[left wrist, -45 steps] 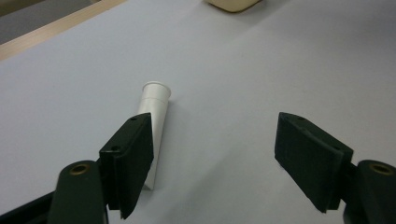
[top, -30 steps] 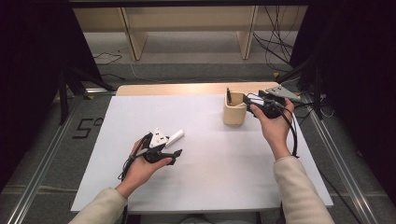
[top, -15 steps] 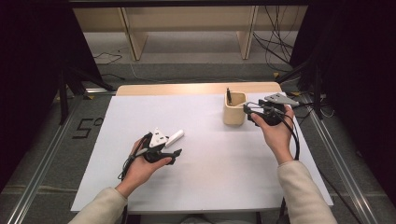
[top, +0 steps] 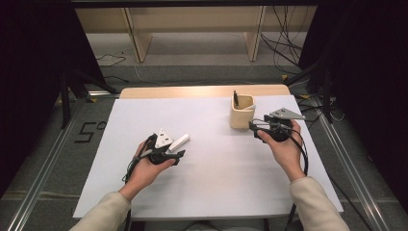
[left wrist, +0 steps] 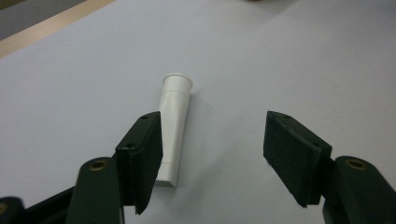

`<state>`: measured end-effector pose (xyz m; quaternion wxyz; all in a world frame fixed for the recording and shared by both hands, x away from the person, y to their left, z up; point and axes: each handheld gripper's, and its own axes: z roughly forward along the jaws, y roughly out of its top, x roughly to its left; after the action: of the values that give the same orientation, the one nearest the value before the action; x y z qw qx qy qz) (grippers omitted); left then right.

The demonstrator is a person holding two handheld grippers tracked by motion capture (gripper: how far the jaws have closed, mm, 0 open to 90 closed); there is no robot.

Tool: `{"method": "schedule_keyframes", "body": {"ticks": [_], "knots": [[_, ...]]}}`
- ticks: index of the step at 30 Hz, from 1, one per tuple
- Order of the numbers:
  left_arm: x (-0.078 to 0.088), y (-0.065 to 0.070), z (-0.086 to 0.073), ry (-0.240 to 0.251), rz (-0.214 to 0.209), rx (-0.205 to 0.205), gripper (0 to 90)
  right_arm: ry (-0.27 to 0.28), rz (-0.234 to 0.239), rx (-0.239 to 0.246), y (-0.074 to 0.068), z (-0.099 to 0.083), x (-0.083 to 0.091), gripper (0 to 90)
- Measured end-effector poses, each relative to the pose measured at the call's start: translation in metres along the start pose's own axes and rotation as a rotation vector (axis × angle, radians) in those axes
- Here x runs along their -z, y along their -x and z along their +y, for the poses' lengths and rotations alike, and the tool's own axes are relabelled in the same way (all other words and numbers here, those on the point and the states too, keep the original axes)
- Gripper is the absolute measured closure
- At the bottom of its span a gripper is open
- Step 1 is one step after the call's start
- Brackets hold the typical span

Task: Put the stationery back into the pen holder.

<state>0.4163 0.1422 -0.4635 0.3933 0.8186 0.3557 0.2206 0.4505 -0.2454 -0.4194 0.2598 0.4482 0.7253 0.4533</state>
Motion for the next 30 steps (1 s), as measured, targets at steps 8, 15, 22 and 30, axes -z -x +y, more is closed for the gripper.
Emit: {"method": "schedule_keyframes", "body": {"ticks": [8, 15, 22, 30], "knots": [[-0.016, -0.011, -0.001, -0.07, 0.011, -0.002, 43.5, -0.023, 0.015, -0.001, -0.003, -0.014, 0.006, 31.5], [-0.03, -0.022, -0.002, -0.093, 0.018, 0.018, 47.6, -0.031, 0.024, 0.005, -0.007, -0.02, 0.008, 31.6], [-0.04, -0.028, -0.004, -0.114, -0.004, 0.014, 52.1, -0.039, 0.032, 0.008, -0.009, -0.022, 0.007, 31.6], [-0.044, -0.031, -0.006, -0.121, -0.016, 0.023, 56.9, -0.039, 0.033, 0.01, -0.01, -0.023, 0.007, 31.7]]}}
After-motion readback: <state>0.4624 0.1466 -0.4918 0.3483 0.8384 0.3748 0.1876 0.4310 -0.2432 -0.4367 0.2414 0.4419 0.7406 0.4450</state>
